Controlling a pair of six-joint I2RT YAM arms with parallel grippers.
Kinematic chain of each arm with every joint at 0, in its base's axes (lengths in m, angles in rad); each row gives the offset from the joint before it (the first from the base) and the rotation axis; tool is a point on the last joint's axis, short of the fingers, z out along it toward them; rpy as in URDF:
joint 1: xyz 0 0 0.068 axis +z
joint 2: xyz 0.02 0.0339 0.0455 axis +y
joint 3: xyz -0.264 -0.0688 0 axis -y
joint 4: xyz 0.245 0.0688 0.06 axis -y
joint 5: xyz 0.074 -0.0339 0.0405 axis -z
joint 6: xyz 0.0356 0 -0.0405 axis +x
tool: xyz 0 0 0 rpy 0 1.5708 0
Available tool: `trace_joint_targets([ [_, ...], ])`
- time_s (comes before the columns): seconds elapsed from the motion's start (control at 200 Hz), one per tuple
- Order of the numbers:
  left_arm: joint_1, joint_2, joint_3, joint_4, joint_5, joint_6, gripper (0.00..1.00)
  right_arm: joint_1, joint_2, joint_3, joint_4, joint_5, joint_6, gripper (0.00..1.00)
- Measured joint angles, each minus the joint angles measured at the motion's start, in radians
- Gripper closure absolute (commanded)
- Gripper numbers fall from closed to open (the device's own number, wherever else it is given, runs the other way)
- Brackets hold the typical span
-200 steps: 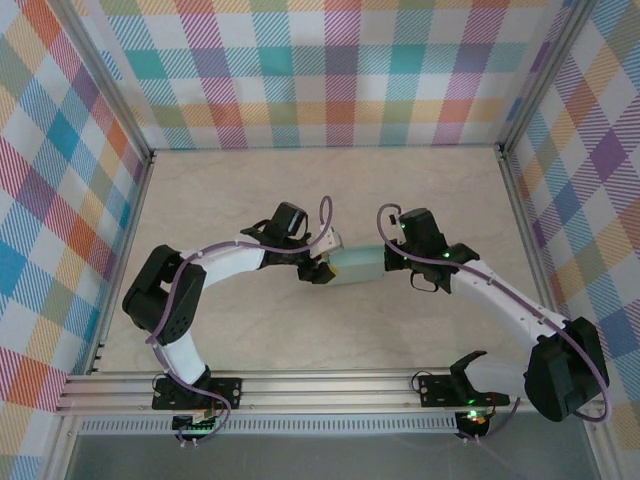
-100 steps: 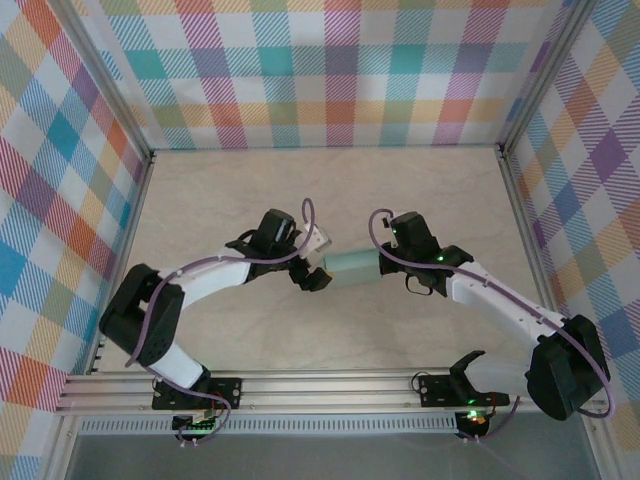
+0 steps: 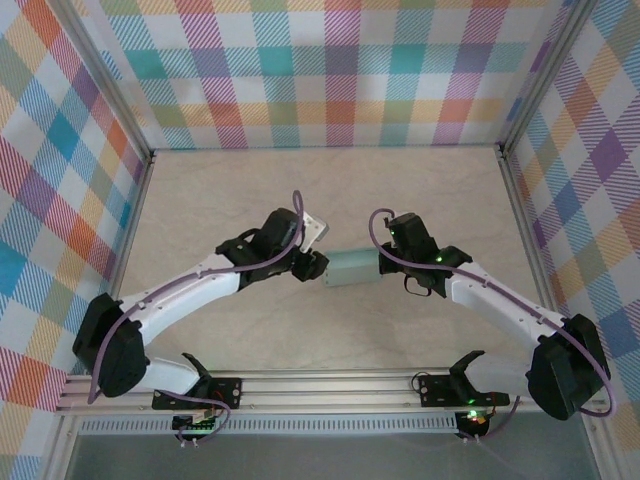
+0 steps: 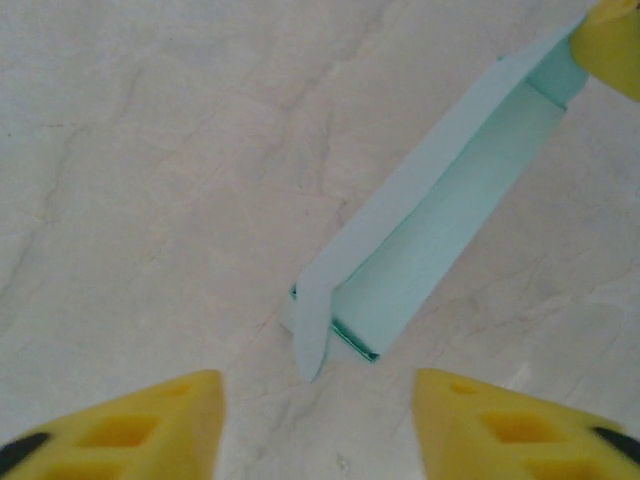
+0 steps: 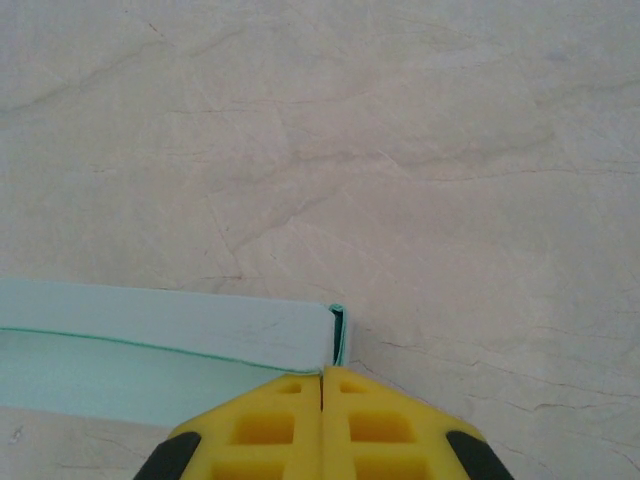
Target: Fold the paper box
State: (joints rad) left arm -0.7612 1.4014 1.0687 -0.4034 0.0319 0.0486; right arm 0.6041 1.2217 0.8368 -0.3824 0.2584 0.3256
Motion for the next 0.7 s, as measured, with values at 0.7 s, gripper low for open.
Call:
trace_joint_targets([
  [0.7,-0.024,0.182,0.219,-0.249,-0.074,0.020,0.76,0.001,-0.021,-0.018,0.001,-0.013,0.033,1.00],
])
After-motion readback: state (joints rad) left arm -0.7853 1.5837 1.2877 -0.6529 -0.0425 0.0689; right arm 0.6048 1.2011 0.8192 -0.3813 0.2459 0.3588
